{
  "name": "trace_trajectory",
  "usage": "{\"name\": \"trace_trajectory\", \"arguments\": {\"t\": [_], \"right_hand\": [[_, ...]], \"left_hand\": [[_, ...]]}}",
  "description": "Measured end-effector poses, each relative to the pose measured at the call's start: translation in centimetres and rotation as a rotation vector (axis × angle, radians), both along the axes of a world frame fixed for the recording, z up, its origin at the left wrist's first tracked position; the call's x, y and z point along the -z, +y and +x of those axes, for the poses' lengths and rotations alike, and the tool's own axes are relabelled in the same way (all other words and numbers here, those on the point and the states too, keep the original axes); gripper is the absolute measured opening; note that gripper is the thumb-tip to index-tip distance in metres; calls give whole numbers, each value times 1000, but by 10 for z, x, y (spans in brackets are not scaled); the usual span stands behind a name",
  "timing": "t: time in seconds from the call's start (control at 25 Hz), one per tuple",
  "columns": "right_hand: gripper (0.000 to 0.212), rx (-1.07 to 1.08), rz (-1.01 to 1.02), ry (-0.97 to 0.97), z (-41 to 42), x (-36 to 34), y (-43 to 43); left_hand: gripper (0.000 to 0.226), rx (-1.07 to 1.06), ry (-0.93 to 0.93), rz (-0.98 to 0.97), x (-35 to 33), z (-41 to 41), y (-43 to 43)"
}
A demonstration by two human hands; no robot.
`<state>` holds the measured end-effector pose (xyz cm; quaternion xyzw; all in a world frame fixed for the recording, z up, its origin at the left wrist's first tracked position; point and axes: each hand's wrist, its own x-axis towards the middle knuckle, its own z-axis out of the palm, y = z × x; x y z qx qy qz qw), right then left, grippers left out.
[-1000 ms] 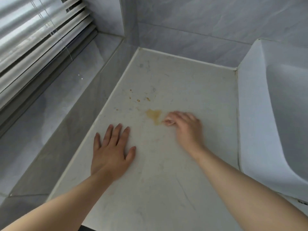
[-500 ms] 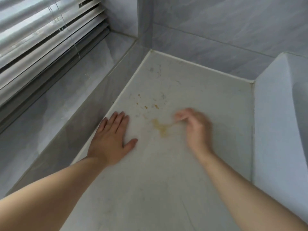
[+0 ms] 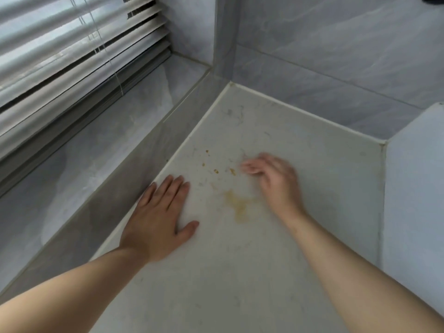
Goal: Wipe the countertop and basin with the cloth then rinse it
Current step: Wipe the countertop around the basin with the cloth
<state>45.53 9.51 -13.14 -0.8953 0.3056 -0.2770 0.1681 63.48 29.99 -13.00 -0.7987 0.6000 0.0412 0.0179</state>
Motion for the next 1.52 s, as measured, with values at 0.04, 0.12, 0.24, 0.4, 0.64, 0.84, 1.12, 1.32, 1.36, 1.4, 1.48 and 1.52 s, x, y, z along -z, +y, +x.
{"name": "trace_trajectory", "arguments": {"t": [0.04, 0.12, 0.24, 0.4, 0.64, 0.84, 1.12, 1.32, 1.36, 1.4, 1.48, 1.52], "right_hand": [[43, 196, 11, -52, -16, -1, -19], [46, 759, 56, 92, -61, 2, -62], [58, 1083, 345, 418, -78, -4, -108], [45, 644, 165, 336, 16, -1, -115], [41, -208, 72, 22, 115, -1, -15], [35, 453, 242, -347, 49, -10, -81], [45, 397, 108, 367, 109, 0, -131], [52, 208, 119, 341, 193, 3, -101], [52, 201, 106, 328, 191, 2, -93], [49, 142, 96, 309, 182, 1, -84], [41, -113, 183, 215, 149, -4, -60], [40, -238, 284, 158, 128, -9, -49]], "left_hand": [[78, -4, 2, -4, 0, 0, 0], [78, -1, -1, -18, 1, 1, 0], [78, 2, -15, -29, 0, 1, 0], [78, 6, -17, -26, 0, 0, 0], [78, 12, -11, -45, -2, -1, -1], [78, 3, -6, -75, -1, -1, -1], [79, -5, 14, -118, 1, -2, 1], [79, -10, 31, -136, 2, -1, 1], [79, -11, 35, -139, 2, -1, 1], [79, -11, 39, -141, 1, -1, 1], [79, -13, 40, -141, 0, -2, 1], [79, -15, 39, -140, 0, -2, 1]]}}
